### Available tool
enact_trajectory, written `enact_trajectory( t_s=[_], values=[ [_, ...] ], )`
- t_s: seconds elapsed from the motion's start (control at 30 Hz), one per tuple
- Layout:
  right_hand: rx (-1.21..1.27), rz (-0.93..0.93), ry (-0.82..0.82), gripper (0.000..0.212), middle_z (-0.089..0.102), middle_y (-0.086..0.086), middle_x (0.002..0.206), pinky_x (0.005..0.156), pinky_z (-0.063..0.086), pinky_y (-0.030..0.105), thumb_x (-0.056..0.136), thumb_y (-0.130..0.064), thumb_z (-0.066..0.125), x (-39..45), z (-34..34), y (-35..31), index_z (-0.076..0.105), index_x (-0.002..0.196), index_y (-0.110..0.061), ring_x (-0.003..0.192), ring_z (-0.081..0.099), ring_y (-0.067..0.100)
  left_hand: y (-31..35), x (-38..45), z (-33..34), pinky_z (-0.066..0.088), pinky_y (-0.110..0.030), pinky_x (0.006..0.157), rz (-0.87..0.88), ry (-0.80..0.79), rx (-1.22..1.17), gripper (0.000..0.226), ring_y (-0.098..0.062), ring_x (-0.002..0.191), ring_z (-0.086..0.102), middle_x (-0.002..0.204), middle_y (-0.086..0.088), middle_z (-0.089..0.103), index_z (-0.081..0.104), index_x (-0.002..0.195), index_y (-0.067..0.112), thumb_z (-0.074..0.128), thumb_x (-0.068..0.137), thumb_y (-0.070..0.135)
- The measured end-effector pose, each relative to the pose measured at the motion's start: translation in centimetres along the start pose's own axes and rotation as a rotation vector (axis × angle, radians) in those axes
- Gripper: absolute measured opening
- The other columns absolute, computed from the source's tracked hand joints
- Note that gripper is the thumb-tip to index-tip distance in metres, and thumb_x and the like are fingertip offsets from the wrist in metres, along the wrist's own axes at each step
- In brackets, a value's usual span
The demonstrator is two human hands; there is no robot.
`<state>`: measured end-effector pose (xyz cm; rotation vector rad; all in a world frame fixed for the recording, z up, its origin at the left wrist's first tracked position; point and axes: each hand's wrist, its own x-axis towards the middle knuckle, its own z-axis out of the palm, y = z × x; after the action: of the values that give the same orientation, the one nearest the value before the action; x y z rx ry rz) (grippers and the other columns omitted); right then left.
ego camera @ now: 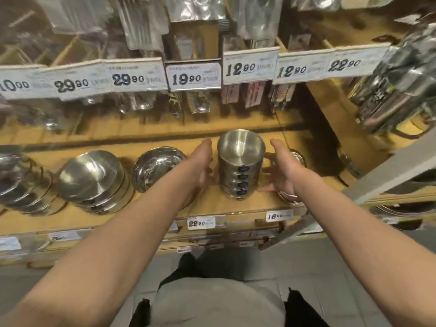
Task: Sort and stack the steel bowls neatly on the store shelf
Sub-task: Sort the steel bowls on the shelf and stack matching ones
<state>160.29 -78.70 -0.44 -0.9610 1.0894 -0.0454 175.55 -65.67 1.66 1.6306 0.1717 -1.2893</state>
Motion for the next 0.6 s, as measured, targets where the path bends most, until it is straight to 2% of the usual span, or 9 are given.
enact_trajectory(
  t_s=[0.07, 0.17, 0.27, 0.37, 0.43, 0.6],
  values=[
    [0.020, 0.033, -0.030, 0.078, 0.035, 0.022, 0.156, 0.091, 0.053, 0.063, 0.092, -0.072, 0.038, 0.1, -0.1, -0.5, 0.038, 0.154, -0.025, 0.136, 0.043, 0.045, -0.1, 0.3, 0.4, 0.058, -0.058, 0.059, -0.047, -0.036, -0.027, 0.077, -0.051, 0.128, 0.046, 0.147, -0.027, 0.039, 0.036, 0.146, 0.004, 0.035, 0.098, 0.064],
    [0.006, 0.038, -0.072, 0.077, 0.045, 0.023, 0.145, 0.090, 0.054, 0.063, 0.091, -0.073, 0.039, 0.2, 0.1, -1.0, 0.041, 0.151, -0.023, 0.119, 0.054, 0.043, -0.3, 0.5, 1.1, 0.055, -0.068, 0.074, -0.045, -0.101, -0.019, 0.062, -0.046, 0.113, 0.054, 0.128, -0.022, 0.053, 0.051, 0.124, 0.006, 0.041, 0.095, 0.060],
    [-0.075, 0.001, -0.069, 0.070, 0.051, 0.019, 0.133, 0.079, 0.060, 0.054, 0.085, -0.073, 0.047, 0.0, 0.8, -1.0, 0.048, 0.137, -0.025, 0.109, 0.056, 0.039, -0.4, 0.4, 1.5, 0.054, -0.065, 0.084, 0.013, -0.103, 0.012, 0.043, -0.039, 0.107, 0.055, 0.118, -0.015, 0.056, 0.057, 0.106, 0.013, 0.044, 0.094, 0.052],
    [-0.104, -0.029, -0.071, 0.051, 0.055, 0.013, 0.115, 0.072, 0.061, 0.049, 0.085, -0.071, 0.051, -0.4, 1.3, -0.8, 0.056, 0.115, -0.031, 0.099, 0.057, 0.034, -0.5, 0.3, 1.7, 0.052, -0.061, 0.092, 0.046, -0.087, 0.010, 0.040, -0.036, 0.105, 0.054, 0.113, -0.013, 0.056, 0.058, 0.102, 0.015, 0.044, 0.094, 0.051],
    [-0.124, -0.050, -0.081, 0.042, 0.056, 0.009, 0.108, 0.076, 0.060, 0.049, 0.086, -0.071, 0.048, -0.6, 1.3, -0.7, 0.058, 0.102, -0.033, 0.097, 0.057, 0.032, -0.6, 0.3, 1.8, 0.051, -0.061, 0.094, 0.068, -0.081, 0.015, 0.039, -0.036, 0.105, 0.054, 0.112, -0.013, 0.056, 0.059, 0.100, 0.015, 0.045, 0.094, 0.051],
    [-0.116, -0.084, -0.073, 0.041, 0.054, 0.005, 0.103, 0.078, 0.058, 0.048, 0.089, -0.071, 0.045, -0.4, 1.1, -0.2, 0.057, 0.100, -0.033, 0.094, 0.055, 0.028, -1.2, -0.1, 1.9, 0.054, -0.059, 0.090, 0.106, -0.076, 0.019, 0.041, -0.038, 0.108, 0.055, 0.116, -0.014, 0.057, 0.060, 0.105, 0.018, 0.044, 0.094, 0.053]
  ],
)
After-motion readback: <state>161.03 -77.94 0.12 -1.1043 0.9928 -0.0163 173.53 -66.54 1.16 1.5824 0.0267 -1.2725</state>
